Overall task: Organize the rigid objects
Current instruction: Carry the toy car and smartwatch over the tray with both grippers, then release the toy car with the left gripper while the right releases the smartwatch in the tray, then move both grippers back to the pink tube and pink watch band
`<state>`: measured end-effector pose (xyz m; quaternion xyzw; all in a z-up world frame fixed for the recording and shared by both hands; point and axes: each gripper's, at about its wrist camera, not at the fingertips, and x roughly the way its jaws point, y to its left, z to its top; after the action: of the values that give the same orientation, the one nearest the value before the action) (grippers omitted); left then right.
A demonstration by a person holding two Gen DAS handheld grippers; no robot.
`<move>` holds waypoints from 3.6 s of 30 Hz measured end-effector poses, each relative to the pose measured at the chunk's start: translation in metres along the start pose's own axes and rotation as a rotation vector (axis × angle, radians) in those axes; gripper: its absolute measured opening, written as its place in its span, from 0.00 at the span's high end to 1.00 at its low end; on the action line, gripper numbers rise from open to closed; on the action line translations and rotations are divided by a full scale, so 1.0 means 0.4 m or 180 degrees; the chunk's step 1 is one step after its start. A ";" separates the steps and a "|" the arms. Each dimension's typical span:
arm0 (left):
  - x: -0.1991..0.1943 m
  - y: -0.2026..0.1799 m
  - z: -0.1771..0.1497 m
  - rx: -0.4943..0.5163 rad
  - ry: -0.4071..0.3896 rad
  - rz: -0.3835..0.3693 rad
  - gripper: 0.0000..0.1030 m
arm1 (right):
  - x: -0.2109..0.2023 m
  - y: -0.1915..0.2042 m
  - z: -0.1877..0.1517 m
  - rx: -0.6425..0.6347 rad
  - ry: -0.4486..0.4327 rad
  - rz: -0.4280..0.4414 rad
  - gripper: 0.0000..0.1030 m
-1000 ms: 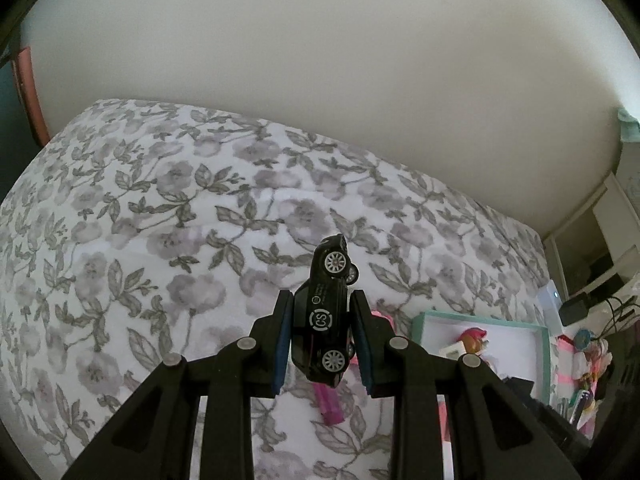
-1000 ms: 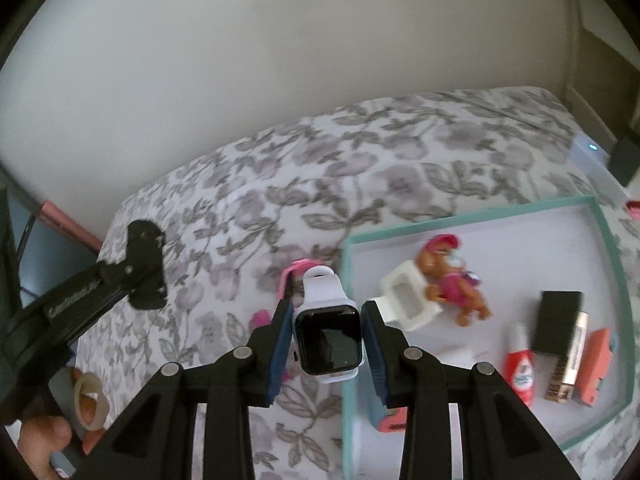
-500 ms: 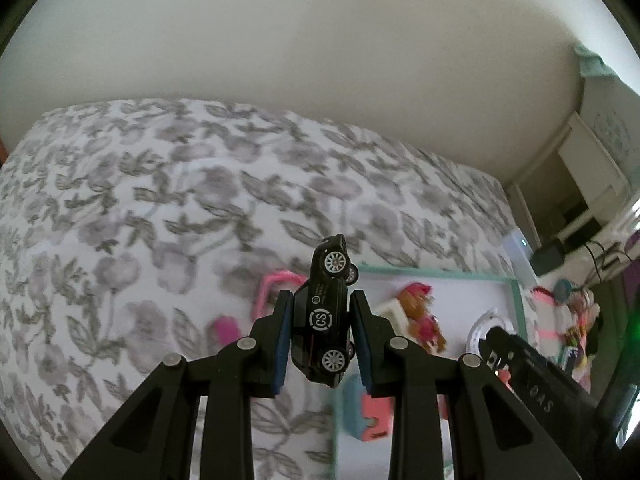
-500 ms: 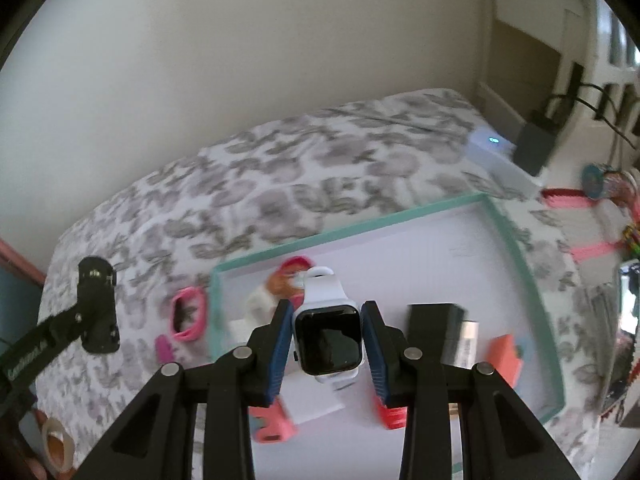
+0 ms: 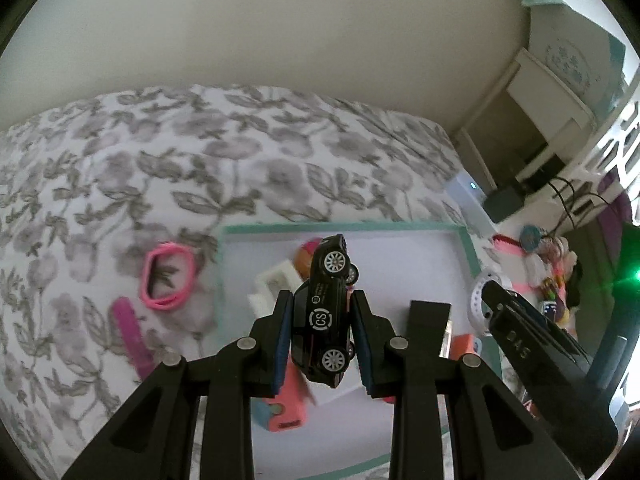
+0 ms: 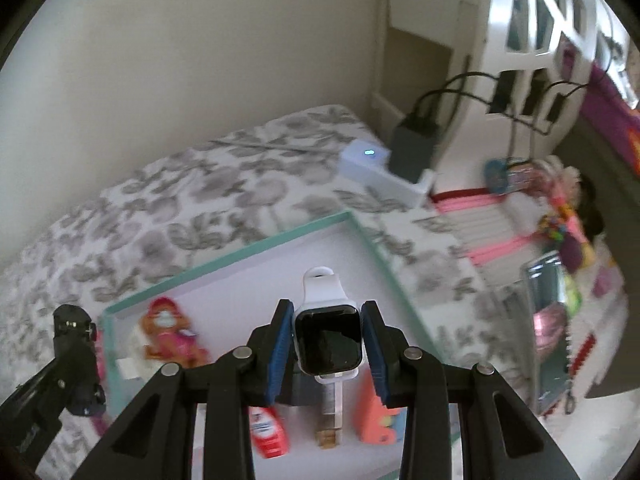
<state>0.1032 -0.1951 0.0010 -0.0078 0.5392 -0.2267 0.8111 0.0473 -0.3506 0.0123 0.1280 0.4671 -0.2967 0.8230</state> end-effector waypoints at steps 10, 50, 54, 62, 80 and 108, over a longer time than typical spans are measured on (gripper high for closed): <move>0.047 -0.062 -0.021 0.0226 0.0147 0.0009 0.71 | 0.033 -0.042 -0.007 0.0087 0.0061 -0.0317 0.64; 0.037 -0.001 -0.007 0.0043 0.0039 0.0463 0.50 | 0.065 -0.014 -0.021 -0.0133 0.0167 -0.0386 0.45; 0.020 0.033 -0.001 -0.0090 -0.0088 0.0595 0.38 | 0.057 -0.002 -0.019 -0.0126 0.0151 -0.0260 0.37; 0.001 0.124 0.002 -0.0476 -0.0262 0.0864 0.14 | 0.058 0.038 -0.028 -0.0244 0.0168 -0.0139 0.29; -0.034 0.381 -0.018 -0.1138 -0.0256 0.1142 0.14 | 0.017 0.163 -0.047 -0.0518 0.0156 0.0326 0.04; -0.081 0.530 -0.052 -0.1358 -0.0294 0.1200 0.13 | -0.030 0.463 -0.151 -0.1294 0.0318 0.0945 0.00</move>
<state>0.1510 0.0120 -0.0342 -0.0882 0.5291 0.0473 0.8426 0.1134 -0.1703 -0.0219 0.0416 0.5333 -0.0659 0.8423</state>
